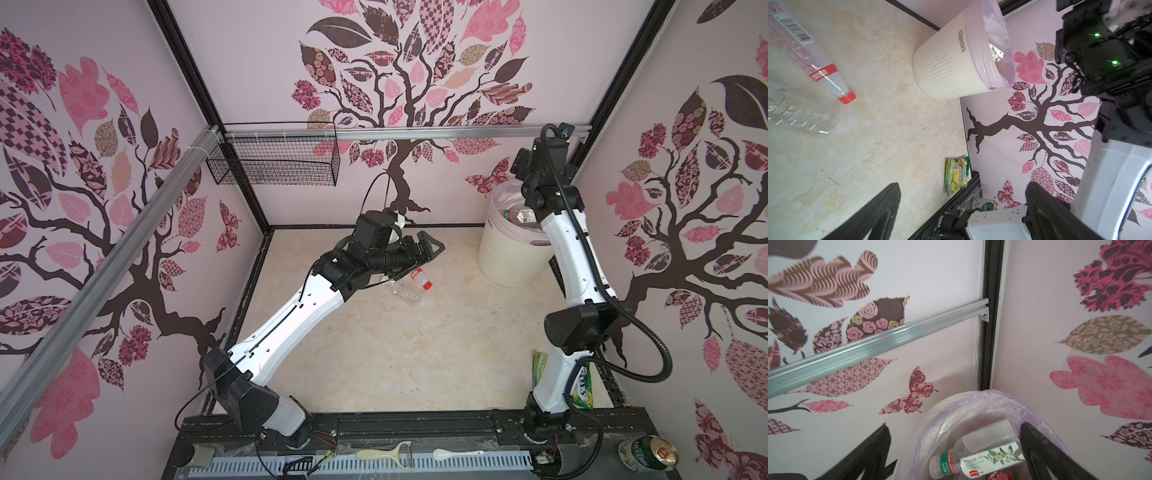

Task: Throw the plastic bottles in the bin
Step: 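Move right gripper back over the plain clear bottle near the pile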

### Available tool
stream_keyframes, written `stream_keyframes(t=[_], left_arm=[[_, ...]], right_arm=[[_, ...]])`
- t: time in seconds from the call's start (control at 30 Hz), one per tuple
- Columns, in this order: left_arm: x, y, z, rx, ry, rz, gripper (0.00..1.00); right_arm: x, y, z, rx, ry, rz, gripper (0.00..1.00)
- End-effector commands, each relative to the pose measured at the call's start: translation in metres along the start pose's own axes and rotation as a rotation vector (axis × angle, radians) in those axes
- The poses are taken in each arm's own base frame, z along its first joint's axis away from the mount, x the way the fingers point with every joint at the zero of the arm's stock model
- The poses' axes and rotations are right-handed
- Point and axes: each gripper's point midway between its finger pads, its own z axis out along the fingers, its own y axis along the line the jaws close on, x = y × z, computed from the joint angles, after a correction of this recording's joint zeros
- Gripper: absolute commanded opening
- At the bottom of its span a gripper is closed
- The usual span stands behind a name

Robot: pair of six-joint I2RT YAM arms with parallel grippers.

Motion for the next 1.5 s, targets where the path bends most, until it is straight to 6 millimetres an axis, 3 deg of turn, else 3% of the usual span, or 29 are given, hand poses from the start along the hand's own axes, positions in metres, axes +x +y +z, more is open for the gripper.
stream_keyframes(t=[0.0,0.2,0.33,0.53,0.67,0.77,0.83,0.93,1.03,1.2,1.33,1.47], left_arm=[[0.002,0.008,0.009,-0.001,0.014,-0.032,0.98],[0.005,0.024,0.005,-0.078,0.009,-0.085,0.98],[0.012,0.050,-0.005,-0.185,-0.013,-0.136,0.98],[0.023,0.088,-0.030,-0.292,-0.072,-0.189,0.98],[0.034,0.127,-0.053,-0.372,-0.068,-0.258,0.98],[0.041,0.154,-0.071,-0.394,-0.080,-0.299,0.98],[0.045,0.168,-0.084,-0.395,-0.099,-0.351,0.98],[0.044,0.177,-0.094,-0.382,-0.117,-0.325,0.98],[0.051,0.193,-0.102,-0.409,-0.076,-0.374,0.98],[0.050,0.220,-0.112,-0.461,-0.099,-0.429,0.98],[0.052,0.228,-0.115,-0.493,-0.099,-0.438,0.98],[0.067,0.241,-0.118,-0.534,-0.079,-0.499,0.98]], right_arm=[[-0.043,-0.012,-0.034,-0.042,-0.067,0.142,0.99],[-0.027,0.003,-0.049,-0.157,0.032,0.255,0.99],[-0.005,0.023,-0.059,-0.237,0.118,0.282,1.00],[0.034,0.082,-0.098,-0.349,0.180,0.171,0.99],[0.067,0.121,-0.126,-0.431,0.215,0.064,1.00],[0.110,0.146,-0.144,-0.488,0.276,-0.040,1.00],[0.152,0.160,-0.158,-0.548,0.366,-0.105,1.00],[0.207,0.166,-0.174,-0.588,0.461,-0.209,0.99],[0.248,0.166,-0.187,-0.626,0.548,-0.277,0.99],[0.306,0.164,-0.200,-0.675,0.658,-0.354,1.00],[0.349,0.162,-0.209,-0.733,0.732,-0.401,0.99],[0.371,0.163,-0.216,-0.767,0.772,-0.446,0.99]])
